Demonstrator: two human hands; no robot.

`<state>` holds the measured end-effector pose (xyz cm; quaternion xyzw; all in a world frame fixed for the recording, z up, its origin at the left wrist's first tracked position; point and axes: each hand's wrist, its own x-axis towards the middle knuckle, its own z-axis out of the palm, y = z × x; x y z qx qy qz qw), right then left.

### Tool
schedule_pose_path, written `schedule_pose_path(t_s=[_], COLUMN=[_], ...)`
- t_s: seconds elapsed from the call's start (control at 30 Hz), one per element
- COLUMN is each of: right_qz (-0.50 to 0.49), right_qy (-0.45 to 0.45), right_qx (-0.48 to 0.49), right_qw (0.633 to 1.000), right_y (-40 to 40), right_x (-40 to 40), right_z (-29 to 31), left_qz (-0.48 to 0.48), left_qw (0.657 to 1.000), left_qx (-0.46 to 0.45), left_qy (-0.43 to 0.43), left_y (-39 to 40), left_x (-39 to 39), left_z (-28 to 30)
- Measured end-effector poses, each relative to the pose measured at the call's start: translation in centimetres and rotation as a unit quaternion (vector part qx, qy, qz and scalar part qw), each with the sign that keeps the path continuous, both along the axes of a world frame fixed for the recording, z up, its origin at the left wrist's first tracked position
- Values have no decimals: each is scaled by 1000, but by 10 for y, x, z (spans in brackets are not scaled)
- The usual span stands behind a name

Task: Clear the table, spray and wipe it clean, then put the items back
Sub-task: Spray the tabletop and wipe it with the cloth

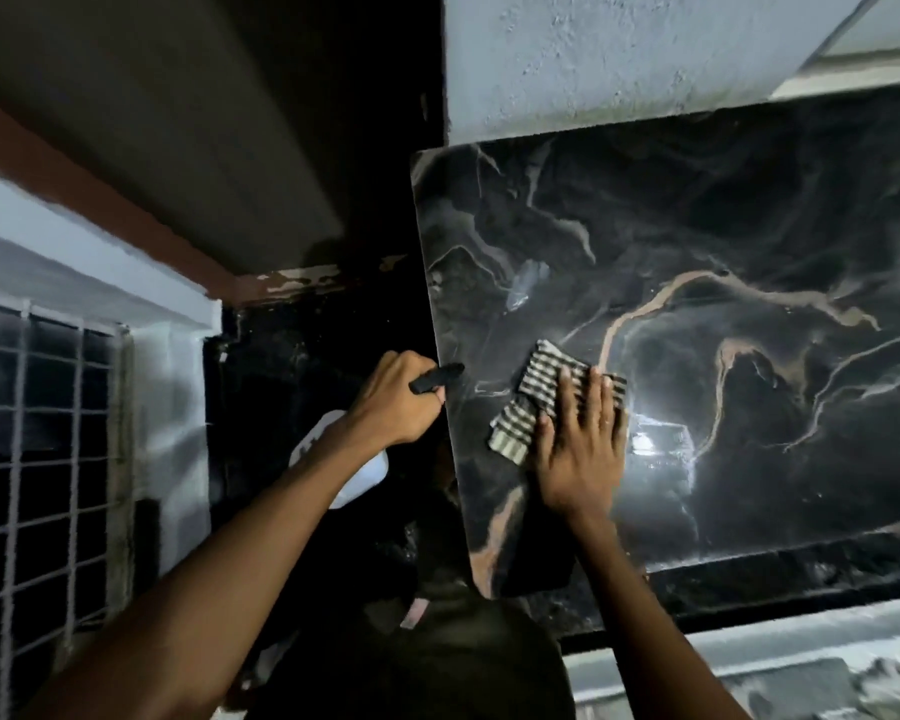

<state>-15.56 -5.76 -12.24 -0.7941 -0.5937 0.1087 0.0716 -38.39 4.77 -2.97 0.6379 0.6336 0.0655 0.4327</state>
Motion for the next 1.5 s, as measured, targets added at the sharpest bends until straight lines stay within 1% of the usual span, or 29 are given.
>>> schedule_pose_path(t_s=[0.07, 0.17, 0.27, 0.33, 0.4, 0.5, 0.57, 0.7, 0.83, 0.93, 1.07, 1.13, 1.23, 1.3, 1.37, 1.43, 1.5], right_qz=[-37, -71, -84, -97, -106, -119, -133, -174, -214, -252, -303, -342, -401, -377, -303, -217, -142], right_qy=[-1, 7, 6, 12, 12, 13, 13, 19, 16, 7, 1, -3, 3, 12, 33, 46, 57], right_qx=[-2, -14, -24, -29, -27, -23, -23, -30, -38, -51, -75, -88, -82, -63, -41, -26, -25], right_qw=[999, 997, 996, 995, 994, 993, 991, 984, 976, 966, 950, 936, 913, 924, 951, 975, 988], right_y=[-14, -7, -4, -3, -4, 0, 3, 11, 17, 27, 43, 62, 122, 178, 230, 262, 263], right_x=[-2, -8, -14, -15, -17, -21, -25, -34, -44, -51, -59, -66, -70, -77, -101, -139, -174], right_z=[1, 2, 3, 3, 5, 8, 10, 10, 10, 11, 11, 12, 12, 15, 16, 16, 18], left_qz=[-39, -75, -83, -110, -136, -154, -167, -215, -252, -255, -273, -279, -238, -177, -141, -143, -146], left_qw=[999, 995, 995, 993, 989, 984, 980, 976, 966, 965, 962, 960, 970, 982, 987, 986, 985], left_qx=[19, 48, 47, 32, 22, 53, 64, 21, 37, 52, 19, 6, 27, 28, 27, 35, 41], left_qy=[19, 39, 20, 17, 44, 79, 86, 27, 29, 16, -9, -18, -44, -64, -73, -73, -83], left_y=[21, 49, 70, 81, 88, 96, 101, 117, 139, 157, 182, 194, 211, 222, 231, 238, 244], left_x=[4, 9, 12, 14, 15, 17, 17, 20, 29, 28, 14, 4, -14, -28, -43, -56, -65], left_z=[1, 3, 6, 4, 3, -1, -2, -3, -2, 0, -6, -8, -14, -14, -13, -8, -5])
